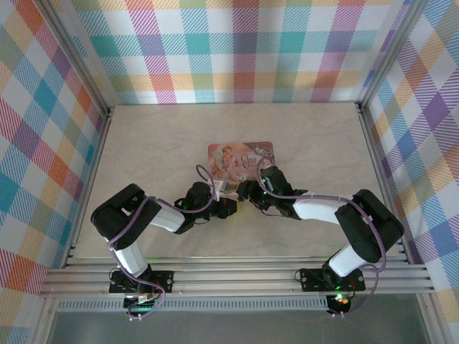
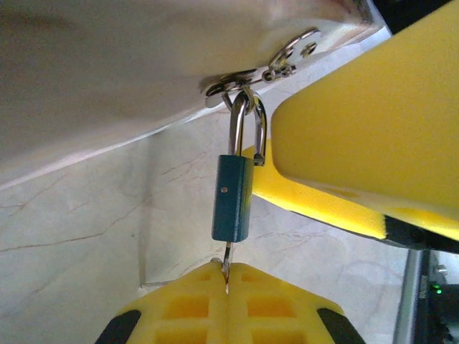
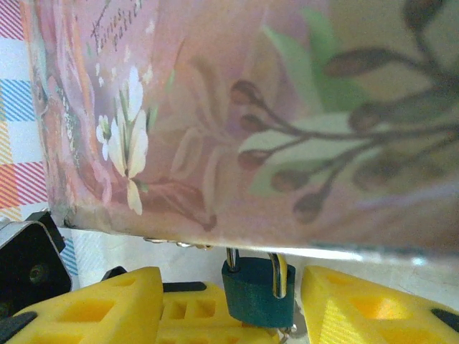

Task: Unlock the padlock with the key

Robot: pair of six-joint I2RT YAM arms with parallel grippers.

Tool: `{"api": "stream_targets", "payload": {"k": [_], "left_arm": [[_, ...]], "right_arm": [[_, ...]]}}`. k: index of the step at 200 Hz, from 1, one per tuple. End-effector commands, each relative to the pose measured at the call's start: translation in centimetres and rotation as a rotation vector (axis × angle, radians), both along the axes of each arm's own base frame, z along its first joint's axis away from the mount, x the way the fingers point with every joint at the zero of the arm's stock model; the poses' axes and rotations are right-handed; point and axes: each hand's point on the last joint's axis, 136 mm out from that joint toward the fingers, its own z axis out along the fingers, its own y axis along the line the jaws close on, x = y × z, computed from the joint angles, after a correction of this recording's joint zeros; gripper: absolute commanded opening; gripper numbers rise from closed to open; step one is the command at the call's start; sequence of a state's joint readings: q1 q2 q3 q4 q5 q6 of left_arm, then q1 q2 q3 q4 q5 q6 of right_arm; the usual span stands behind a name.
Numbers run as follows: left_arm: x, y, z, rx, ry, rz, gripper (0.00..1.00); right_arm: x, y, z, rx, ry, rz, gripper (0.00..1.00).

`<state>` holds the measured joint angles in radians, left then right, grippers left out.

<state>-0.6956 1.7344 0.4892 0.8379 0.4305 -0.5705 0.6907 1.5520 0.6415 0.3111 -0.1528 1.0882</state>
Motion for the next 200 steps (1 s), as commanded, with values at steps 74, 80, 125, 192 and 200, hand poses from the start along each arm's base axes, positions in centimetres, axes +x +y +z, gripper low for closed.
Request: {"api": "stream_targets", "payload": {"k": [74,80,125,192,200], "left_arm": [[1.7,-1.9,5.0,-0.196,-0.056,-0.019,0.00],[1.6,-1.9,5.1,-0.199,-0.055,-0.020,0.00],[1.6,-1.9,4.3,-0.184,-0.042,-0.021,0.00],[1.6,-2.1,3.9,-0.201,-0.017,-0.021,0.00],[1.7,-2.2,4.1,-0.208,-0.016,-0.021,0.00]], "right_arm": [[-2.6,-0.4,-2.4,-0.022,0.110,-0.002,0.42],[-2.6,-0.3,-2.3,-0.021,0.108,0.000,0.40],[-2.8,-0.7,-2.3,-0.039,0.106,-0.012,0.26],[-3.1,-1.3,-1.7,-0.068,0.093,-0.015,0.29],[-3.1,-1.5,-1.7,-0.069,0.091,-0.027,0.36]]}}
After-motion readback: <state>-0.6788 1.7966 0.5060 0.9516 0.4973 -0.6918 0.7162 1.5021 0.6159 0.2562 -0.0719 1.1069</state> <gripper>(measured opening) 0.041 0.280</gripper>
